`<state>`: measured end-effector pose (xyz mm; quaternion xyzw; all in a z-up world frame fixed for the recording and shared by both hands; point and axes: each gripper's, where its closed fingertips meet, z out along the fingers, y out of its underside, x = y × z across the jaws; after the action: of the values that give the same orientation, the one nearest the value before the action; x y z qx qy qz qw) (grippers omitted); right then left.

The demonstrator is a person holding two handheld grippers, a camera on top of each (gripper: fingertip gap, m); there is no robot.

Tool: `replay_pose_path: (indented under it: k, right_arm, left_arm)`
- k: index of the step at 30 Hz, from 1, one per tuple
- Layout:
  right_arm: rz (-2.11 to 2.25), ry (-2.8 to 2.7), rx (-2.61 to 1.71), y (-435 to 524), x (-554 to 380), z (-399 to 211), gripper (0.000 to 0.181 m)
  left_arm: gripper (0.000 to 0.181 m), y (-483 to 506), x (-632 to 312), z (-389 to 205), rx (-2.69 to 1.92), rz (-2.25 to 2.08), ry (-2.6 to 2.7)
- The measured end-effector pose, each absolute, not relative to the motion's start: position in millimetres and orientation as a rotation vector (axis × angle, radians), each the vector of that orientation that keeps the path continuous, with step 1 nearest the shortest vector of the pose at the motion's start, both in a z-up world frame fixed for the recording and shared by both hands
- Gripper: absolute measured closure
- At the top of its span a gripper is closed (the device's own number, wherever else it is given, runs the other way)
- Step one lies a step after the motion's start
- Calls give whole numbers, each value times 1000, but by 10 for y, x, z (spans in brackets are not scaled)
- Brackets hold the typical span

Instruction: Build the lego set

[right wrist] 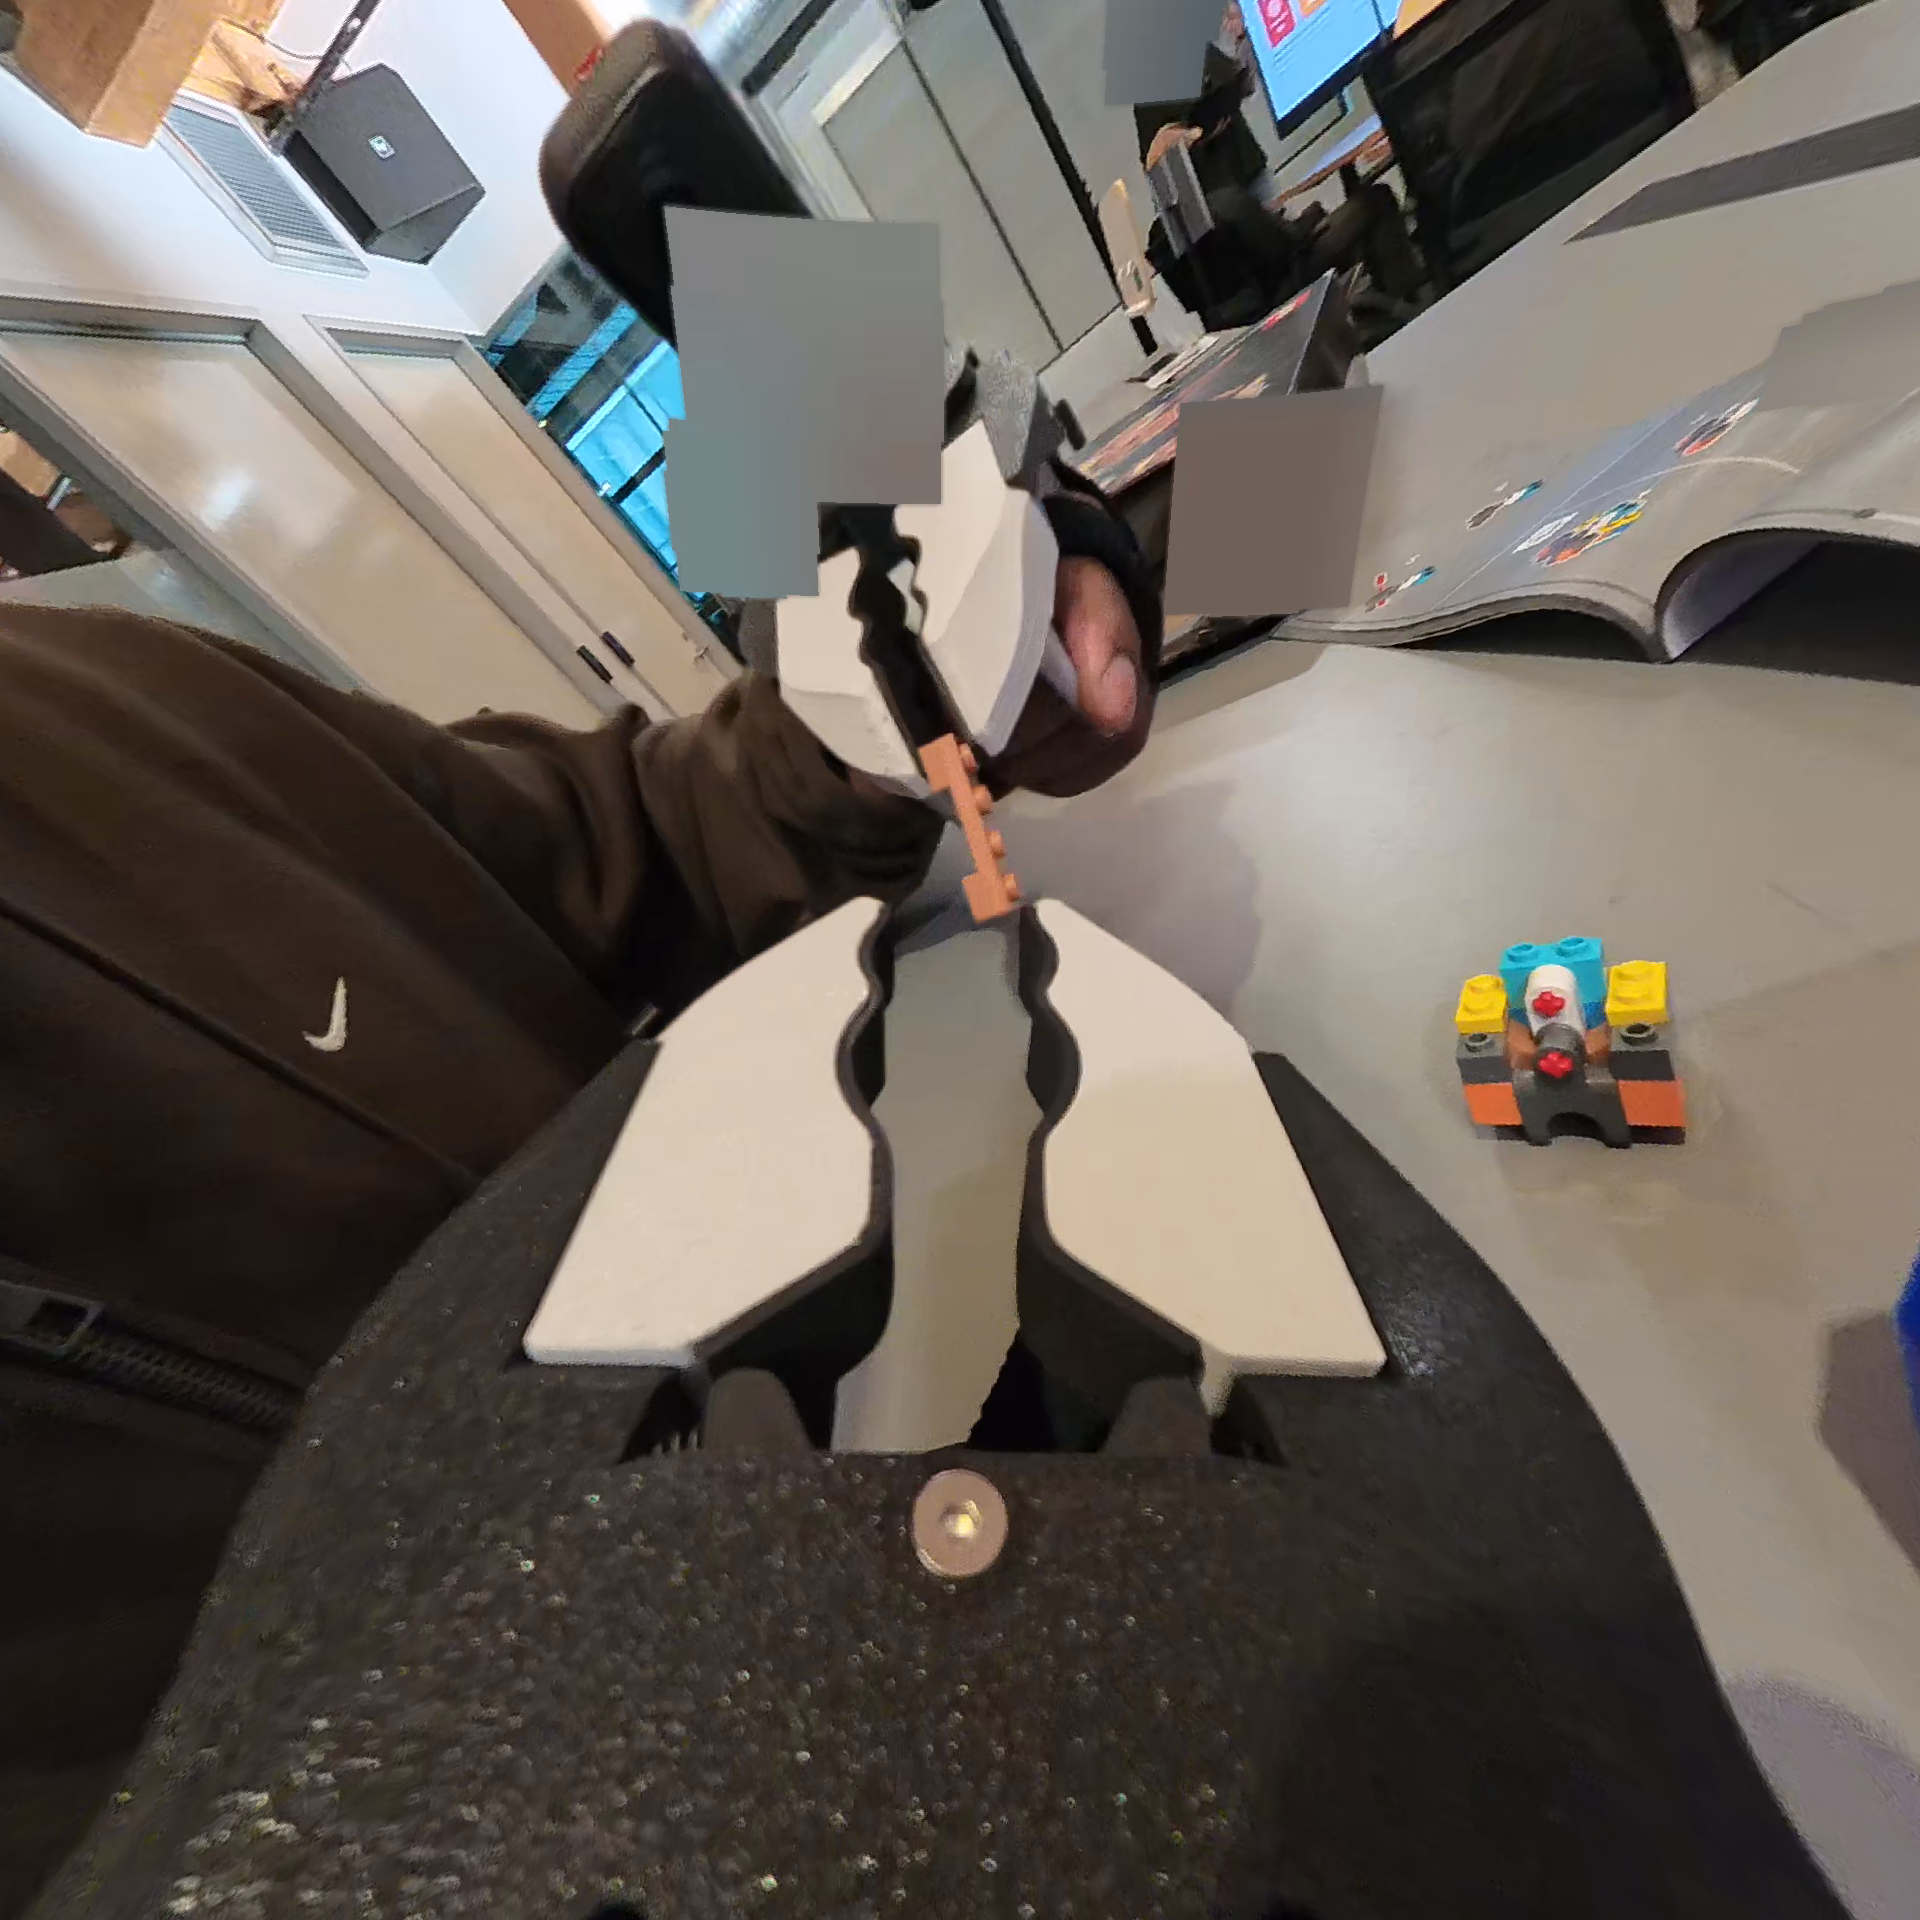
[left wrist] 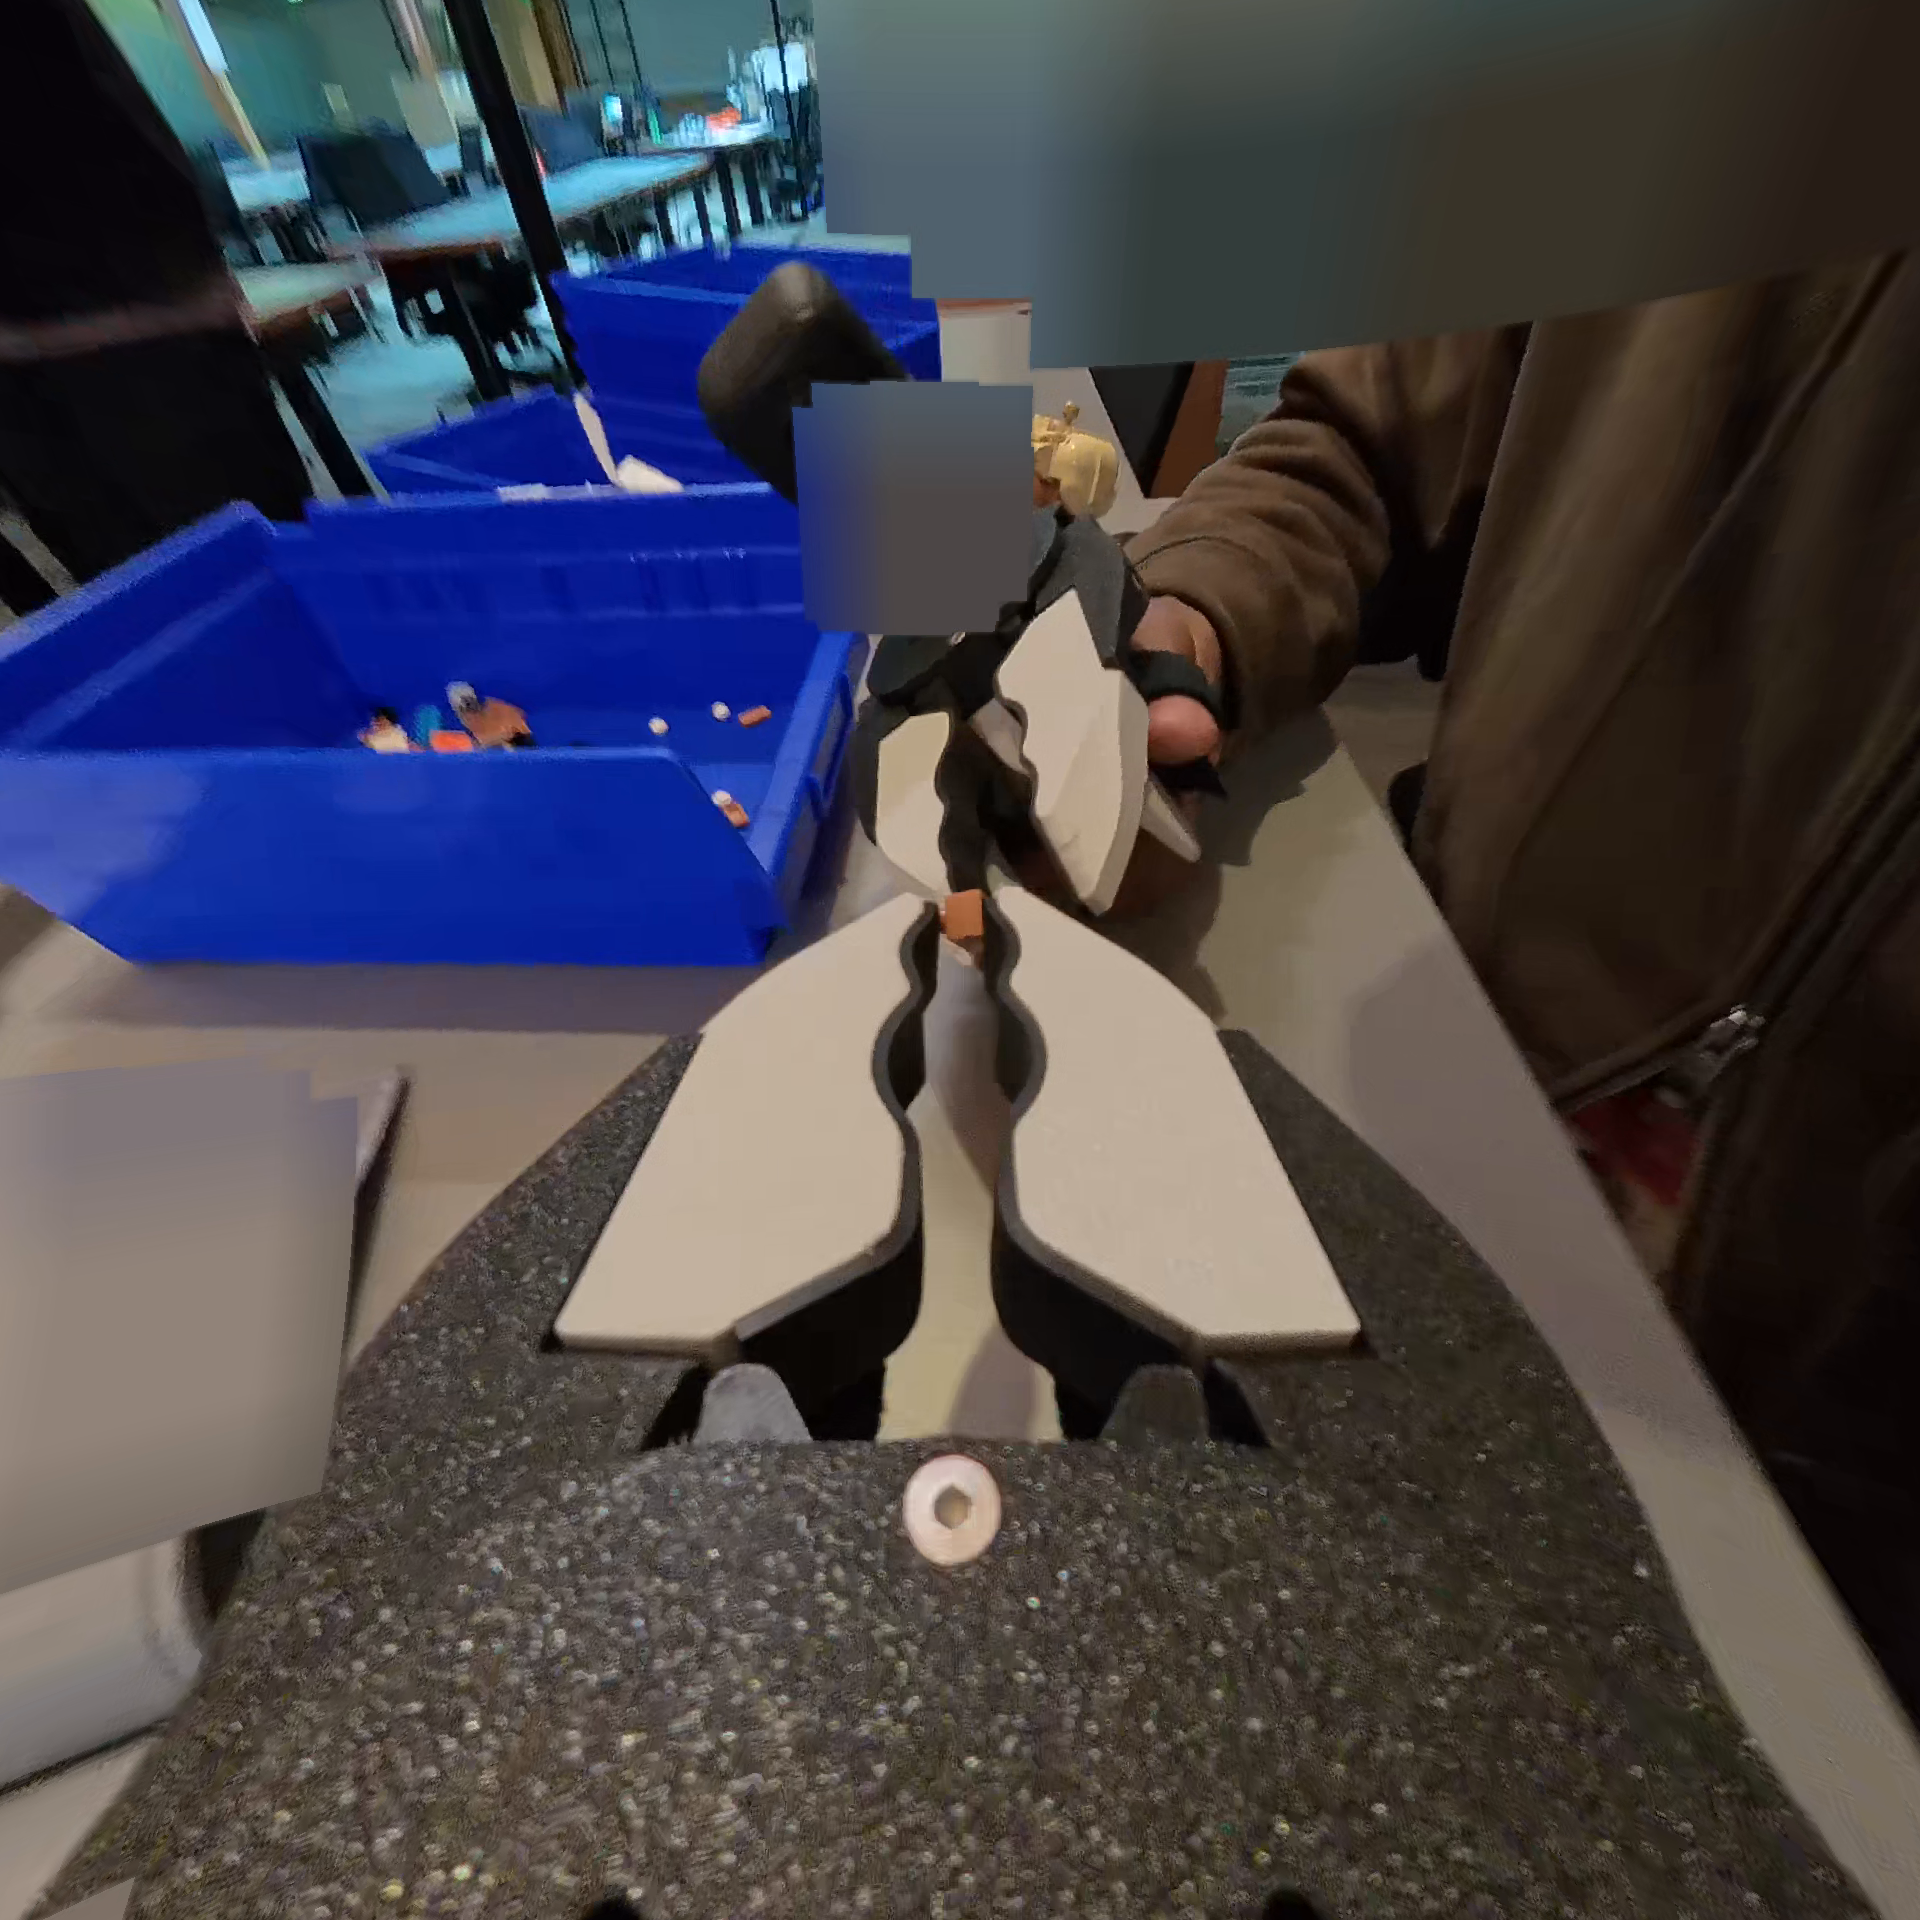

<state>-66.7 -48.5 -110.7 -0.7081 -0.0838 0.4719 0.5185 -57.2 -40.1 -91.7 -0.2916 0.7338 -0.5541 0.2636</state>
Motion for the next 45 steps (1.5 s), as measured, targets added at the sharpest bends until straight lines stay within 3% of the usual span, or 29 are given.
replay_pose_path:
  k: [13,45]
  right_arm:
    - [1221,-197,-1708,-415,-651,-1091,153]
    - [1329,-156,-1713,-389,-602,-1194,151]
  left_arm:
    - [173,-335,-733,-759,-226,-1280,1690]
    - [173,-391,-662,-873,-142,-1081,1598]
